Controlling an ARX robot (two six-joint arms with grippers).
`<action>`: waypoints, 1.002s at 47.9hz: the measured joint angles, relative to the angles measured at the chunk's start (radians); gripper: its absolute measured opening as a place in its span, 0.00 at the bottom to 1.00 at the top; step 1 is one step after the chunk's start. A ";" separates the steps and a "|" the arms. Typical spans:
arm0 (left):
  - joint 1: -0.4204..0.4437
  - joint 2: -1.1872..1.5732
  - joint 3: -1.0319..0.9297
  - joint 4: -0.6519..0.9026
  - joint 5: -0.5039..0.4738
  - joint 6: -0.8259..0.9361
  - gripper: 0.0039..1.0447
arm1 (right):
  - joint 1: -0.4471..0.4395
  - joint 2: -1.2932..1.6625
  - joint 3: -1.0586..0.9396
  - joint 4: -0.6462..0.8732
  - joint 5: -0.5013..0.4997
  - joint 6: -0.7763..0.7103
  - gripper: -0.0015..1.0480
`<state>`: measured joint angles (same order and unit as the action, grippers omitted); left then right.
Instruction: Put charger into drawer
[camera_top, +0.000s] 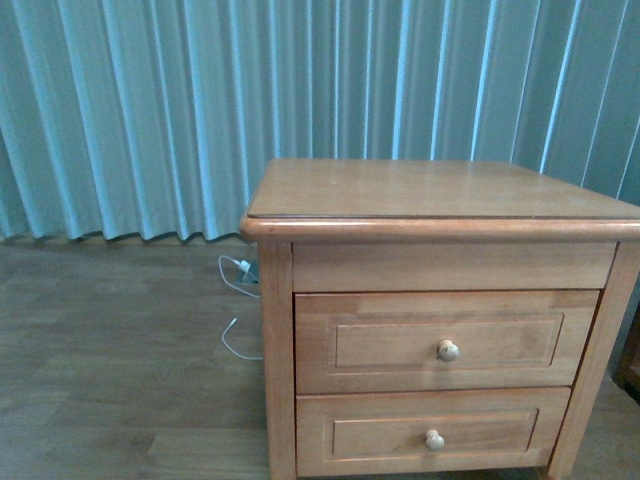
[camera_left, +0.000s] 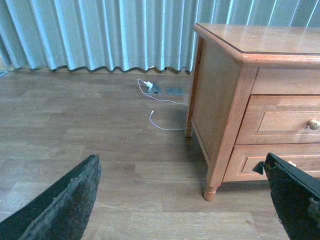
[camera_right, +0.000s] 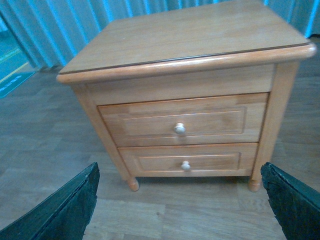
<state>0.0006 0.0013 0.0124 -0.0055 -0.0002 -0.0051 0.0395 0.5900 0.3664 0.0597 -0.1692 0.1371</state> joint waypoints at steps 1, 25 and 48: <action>0.000 0.000 0.000 0.000 0.000 0.000 0.95 | -0.032 -0.040 -0.013 -0.017 -0.010 -0.001 0.92; 0.000 0.000 0.000 0.000 0.000 0.000 0.95 | -0.045 -0.162 -0.138 0.140 0.162 -0.100 0.67; 0.000 0.000 0.000 0.000 0.000 0.000 0.95 | -0.043 -0.318 -0.286 0.131 0.169 -0.134 0.02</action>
<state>0.0002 0.0013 0.0124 -0.0059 -0.0002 -0.0051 -0.0036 0.2722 0.0803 0.1905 -0.0006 0.0036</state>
